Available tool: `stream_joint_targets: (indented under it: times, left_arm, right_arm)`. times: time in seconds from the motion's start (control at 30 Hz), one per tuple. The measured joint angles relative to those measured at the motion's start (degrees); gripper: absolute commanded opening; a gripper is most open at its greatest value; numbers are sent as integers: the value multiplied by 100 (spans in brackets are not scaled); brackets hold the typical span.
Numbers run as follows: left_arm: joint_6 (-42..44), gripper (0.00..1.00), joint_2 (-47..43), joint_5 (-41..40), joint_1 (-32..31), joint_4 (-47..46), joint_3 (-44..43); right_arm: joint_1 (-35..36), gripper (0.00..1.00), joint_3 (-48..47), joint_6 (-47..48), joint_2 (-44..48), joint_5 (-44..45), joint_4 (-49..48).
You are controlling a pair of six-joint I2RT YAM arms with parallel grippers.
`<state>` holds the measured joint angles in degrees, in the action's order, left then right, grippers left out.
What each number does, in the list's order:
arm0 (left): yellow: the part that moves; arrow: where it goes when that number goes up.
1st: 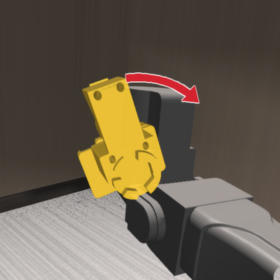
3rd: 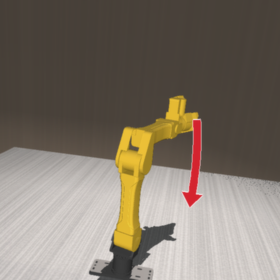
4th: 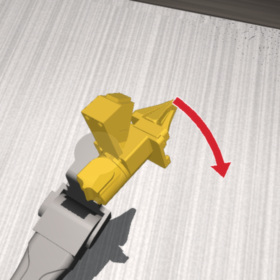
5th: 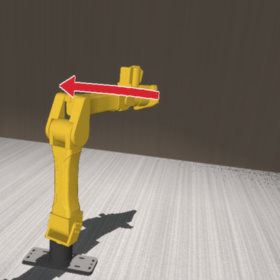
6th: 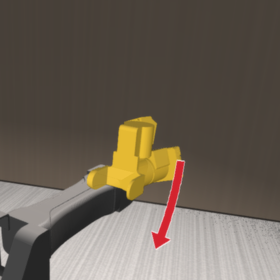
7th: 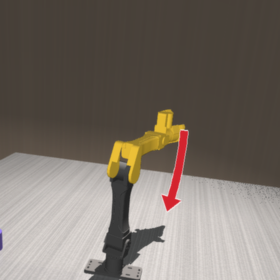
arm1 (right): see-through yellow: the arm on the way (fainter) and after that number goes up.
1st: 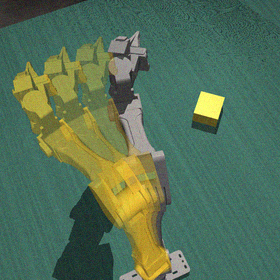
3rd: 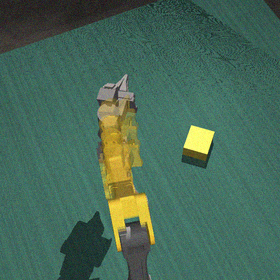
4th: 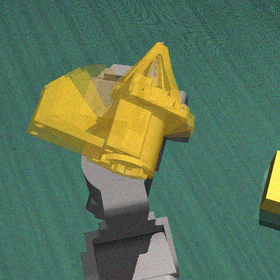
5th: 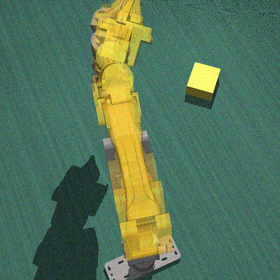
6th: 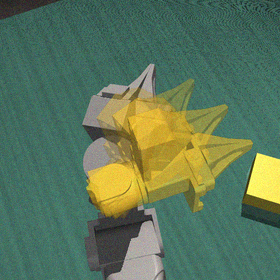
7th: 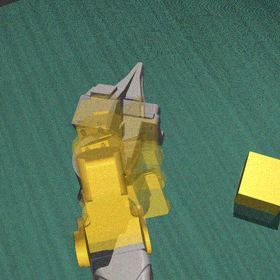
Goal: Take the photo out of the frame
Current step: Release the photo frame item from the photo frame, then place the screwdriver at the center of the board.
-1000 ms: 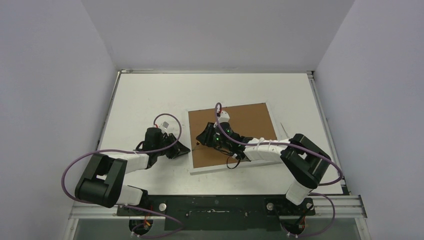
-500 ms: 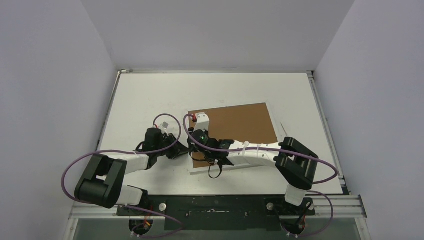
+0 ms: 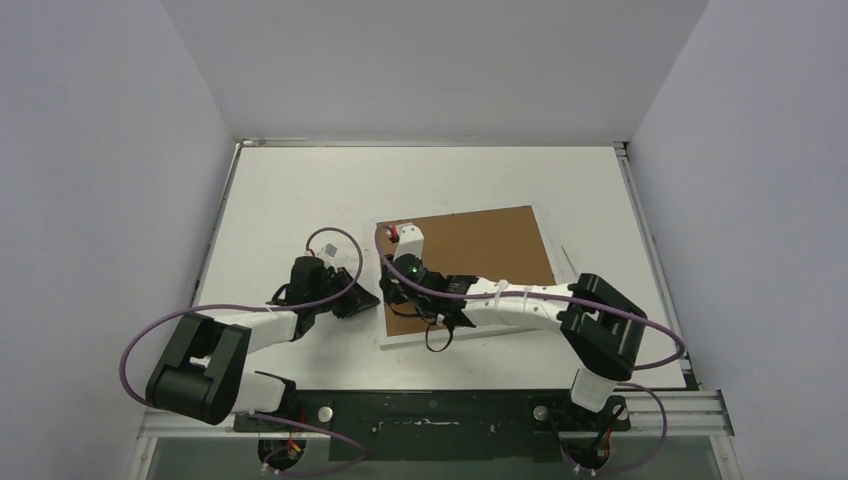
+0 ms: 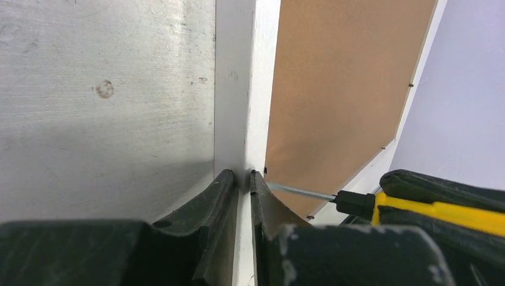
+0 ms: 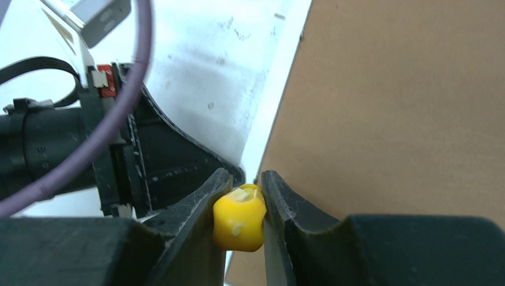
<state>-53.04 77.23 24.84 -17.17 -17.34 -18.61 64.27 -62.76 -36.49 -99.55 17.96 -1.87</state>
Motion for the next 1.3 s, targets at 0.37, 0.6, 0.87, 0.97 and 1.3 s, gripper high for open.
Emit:
stream_joint_targets:
  times: [0.37, 0.6, 0.87, 0.97, 1.3]
  left_arm:
    - [247, 18, -240, -22, 57, 487, -105]
    - [533, 47, -745, -245, 15, 1215, -240]
    - [750, 49, -920, -566, -98, 1600, -570]
    - [785, 49, -920, -640, -142, 1611, -616]
    - [809, 49, -920, -732, -192, 1626, -654]
  right_arm:
    - [-2420, 5, 1279, -415, 2100, -2166, 22]
    - [-5733, 5, 1665, -599, 2577, -3580, 151]
    - [-8644, 5, 3117, -1926, 2192, -4798, -505]
    - [-9040, 5, 3495, -2435, 2085, -4937, -780]
    - [-9934, 5, 3753, -3488, 1867, -4996, -2124]
